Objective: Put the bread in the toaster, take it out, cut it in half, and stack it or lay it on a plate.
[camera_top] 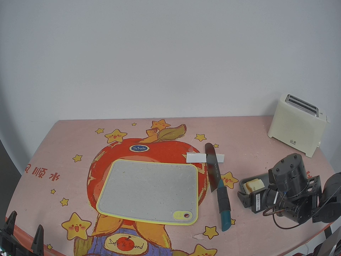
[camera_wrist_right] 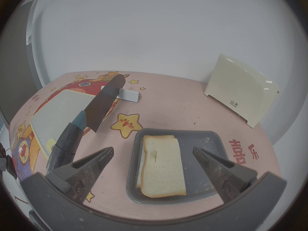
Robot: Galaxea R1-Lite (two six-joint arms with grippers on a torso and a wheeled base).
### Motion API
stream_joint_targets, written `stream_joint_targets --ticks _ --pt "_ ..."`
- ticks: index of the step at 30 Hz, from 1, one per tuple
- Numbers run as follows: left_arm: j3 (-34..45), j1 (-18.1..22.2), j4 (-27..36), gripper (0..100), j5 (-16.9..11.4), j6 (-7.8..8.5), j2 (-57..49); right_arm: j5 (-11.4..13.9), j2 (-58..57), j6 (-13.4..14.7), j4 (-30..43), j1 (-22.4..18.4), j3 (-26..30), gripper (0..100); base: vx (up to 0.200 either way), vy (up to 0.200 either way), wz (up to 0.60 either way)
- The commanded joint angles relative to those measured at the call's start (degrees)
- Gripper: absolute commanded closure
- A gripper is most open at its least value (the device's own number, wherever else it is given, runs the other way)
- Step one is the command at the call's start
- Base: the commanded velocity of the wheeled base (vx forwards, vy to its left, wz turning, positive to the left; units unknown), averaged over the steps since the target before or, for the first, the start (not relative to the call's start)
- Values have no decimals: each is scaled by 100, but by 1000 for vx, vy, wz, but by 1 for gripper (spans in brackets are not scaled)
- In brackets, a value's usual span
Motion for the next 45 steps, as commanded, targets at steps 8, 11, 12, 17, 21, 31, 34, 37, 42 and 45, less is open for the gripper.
stream_joint_targets --ticks 8,11,12,17,21,31,34,37,42,45 --pt "92 -2 0 0 4 2 -57 -11 -55 -1 -12 -97 -15 0 0 0 0" --pt "101 -2 0 0 4 2 -57 -20 -266 -27 -12 -299 -41 0 0 0 0" --pt "101 -2 0 0 4 2 -57 -2 -494 -80 -3 -615 -67 0 0 0 0" --pt "92 -2 0 0 -4 -16 -57 15 -881 -520 -3 -1591 -50 0 0 0 0" --pt "92 7 0 0 -4 -16 -57 165 -1285 -933 -434 -2856 -67 0 0 0 0" --pt "92 -2 0 0 -22 -16 -57 964 -3078 -1662 -873 -3902 935 0 0 0 0" --pt "92 -2 0 0 -31 -16 -57 973 -4001 -1768 -882 -3797 1664 0 0 0 0" --pt "92 -2 0 0 -22 -16 -57 973 -5021 -1979 -838 -3559 2042 0 0 0 0" --pt "92 -2 0 0 -22 -16 -57 1360 -7016 -2286 612 -3551 2596 0 0 0 0" --pt "92 -2 -9 0 -22 -7 -57 1553 -8264 -2471 1570 -3639 2807 0 0 0 0"
